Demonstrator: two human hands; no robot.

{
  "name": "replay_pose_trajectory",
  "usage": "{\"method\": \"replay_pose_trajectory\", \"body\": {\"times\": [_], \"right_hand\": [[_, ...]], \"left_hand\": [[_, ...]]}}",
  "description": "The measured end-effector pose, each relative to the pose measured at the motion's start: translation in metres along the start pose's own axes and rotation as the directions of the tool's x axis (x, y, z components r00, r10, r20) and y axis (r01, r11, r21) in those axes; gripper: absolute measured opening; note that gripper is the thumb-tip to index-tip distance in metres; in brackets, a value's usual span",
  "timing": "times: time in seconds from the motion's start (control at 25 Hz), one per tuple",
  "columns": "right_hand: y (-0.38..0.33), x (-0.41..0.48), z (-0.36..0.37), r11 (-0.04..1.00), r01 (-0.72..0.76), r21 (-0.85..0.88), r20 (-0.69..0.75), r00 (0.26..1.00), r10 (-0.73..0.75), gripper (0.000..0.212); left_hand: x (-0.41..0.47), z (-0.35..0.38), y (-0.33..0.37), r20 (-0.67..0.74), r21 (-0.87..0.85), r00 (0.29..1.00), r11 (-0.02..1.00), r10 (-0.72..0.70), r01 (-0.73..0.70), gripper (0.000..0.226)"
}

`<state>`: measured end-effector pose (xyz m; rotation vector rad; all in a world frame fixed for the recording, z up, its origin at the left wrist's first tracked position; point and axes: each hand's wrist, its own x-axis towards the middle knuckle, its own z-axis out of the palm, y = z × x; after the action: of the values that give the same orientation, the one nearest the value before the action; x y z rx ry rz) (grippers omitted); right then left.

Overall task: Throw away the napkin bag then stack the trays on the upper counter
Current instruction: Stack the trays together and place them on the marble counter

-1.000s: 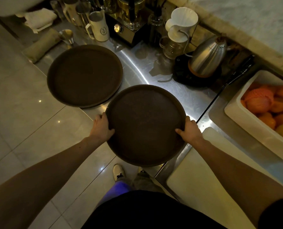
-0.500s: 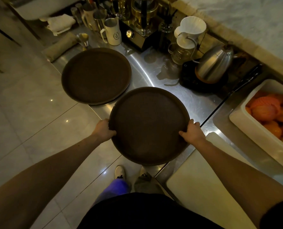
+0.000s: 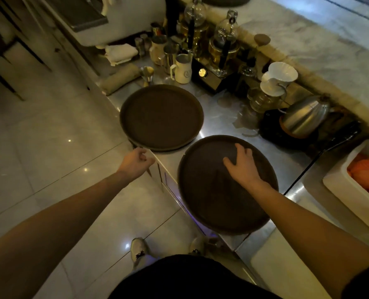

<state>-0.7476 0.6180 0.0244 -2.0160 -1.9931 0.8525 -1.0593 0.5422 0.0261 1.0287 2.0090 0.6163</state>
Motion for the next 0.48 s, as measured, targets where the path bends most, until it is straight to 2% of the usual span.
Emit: {"method": "replay_pose_trajectory", "body": {"times": [0.12, 0.16, 0.32, 0.48], "right_hand": [[-0.062, 0.001, 0.026, 0.997, 0.068, 0.032, 0.019, 0.997, -0.068, 0.072], [-0.076, 0.002, 0.031, 0.995, 0.086, 0.042, 0.023, 0.996, -0.087, 0.071], [-0.149, 0.0, 0.066, 0.986, 0.136, 0.093, 0.021, 0.99, -0.138, 0.069], [-0.184, 0.008, 0.083, 0.982, 0.159, 0.097, 0.033, 0.986, -0.163, 0.07]], "left_hand": [[0.004, -0.053, -0.02, -0.037, -0.017, 0.996, 0.997, 0.078, -0.079, 0.011], [0.005, -0.064, -0.023, -0.041, -0.042, 0.994, 0.994, 0.099, -0.101, 0.01], [0.027, -0.128, -0.057, -0.044, -0.086, 0.992, 0.989, 0.12, -0.124, 0.048], [0.047, -0.161, -0.076, -0.058, -0.089, 0.992, 0.989, 0.115, -0.12, 0.059]]}}
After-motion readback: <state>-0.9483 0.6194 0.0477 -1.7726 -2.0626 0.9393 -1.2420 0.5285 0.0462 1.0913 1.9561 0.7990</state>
